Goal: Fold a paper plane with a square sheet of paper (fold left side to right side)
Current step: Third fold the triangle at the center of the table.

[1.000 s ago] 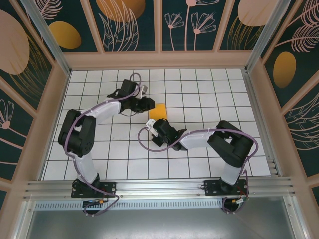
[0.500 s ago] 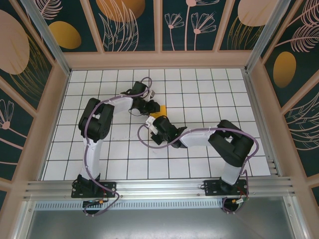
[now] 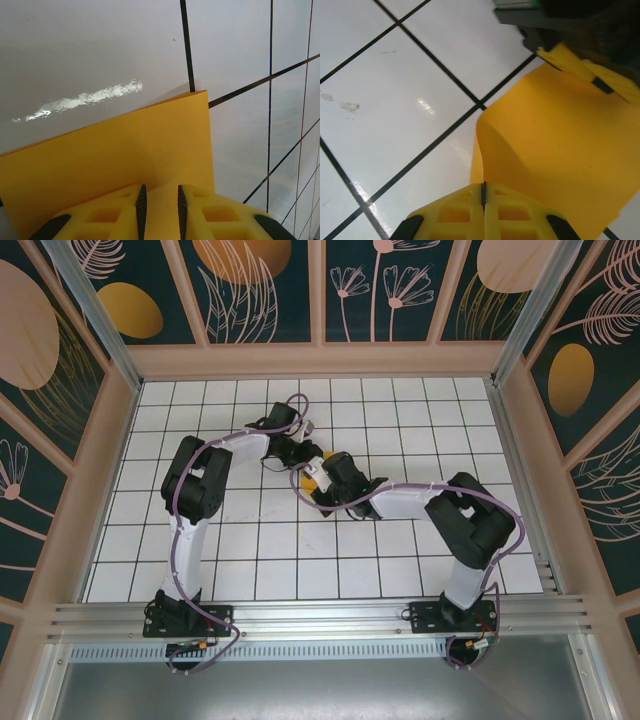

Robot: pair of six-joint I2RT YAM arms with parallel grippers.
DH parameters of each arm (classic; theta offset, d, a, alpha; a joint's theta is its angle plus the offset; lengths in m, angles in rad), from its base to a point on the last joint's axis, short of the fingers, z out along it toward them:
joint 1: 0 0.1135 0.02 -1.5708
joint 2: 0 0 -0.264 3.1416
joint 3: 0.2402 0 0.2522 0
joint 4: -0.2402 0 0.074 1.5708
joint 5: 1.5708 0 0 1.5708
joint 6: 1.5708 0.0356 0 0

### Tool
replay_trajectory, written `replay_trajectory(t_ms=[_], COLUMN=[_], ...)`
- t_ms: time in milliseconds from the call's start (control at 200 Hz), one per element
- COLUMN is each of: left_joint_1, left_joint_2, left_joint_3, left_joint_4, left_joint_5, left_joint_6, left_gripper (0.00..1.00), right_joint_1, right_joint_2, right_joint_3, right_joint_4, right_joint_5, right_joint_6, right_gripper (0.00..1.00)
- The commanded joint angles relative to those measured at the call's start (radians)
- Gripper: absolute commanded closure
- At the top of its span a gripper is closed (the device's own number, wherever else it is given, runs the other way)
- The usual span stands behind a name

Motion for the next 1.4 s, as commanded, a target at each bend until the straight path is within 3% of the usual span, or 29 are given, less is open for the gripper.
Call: replay_trajectory(t_ms=[0,260,1396], left_joint_1=[-0.014,-0.016,-0.021], left_joint_2=[0.055,0.057,0.056], left_joint_3=[0.001,0.006,-0.003], left_joint_4=[-0.052,-0.057,-0.060], left_joint_5=[-0.035,-0.036,-0.049], left_joint_6=[0.031,0.033,0.037], left_gripper=[0.73,0.73,0.73], right_joint_1=[-0.029,-0.080,-0.133], right_joint_2=[0.008,0.061,0.108], right_joint_3=[0.035,0.074,0.088], right_joint_4=[-0.029,-0.057,-0.088], right_joint_5=[-0.047,-0.049,-0.010], right_joint_6=[0.047,0.083,0.132], right_gripper=[1.00,1.00,1.00])
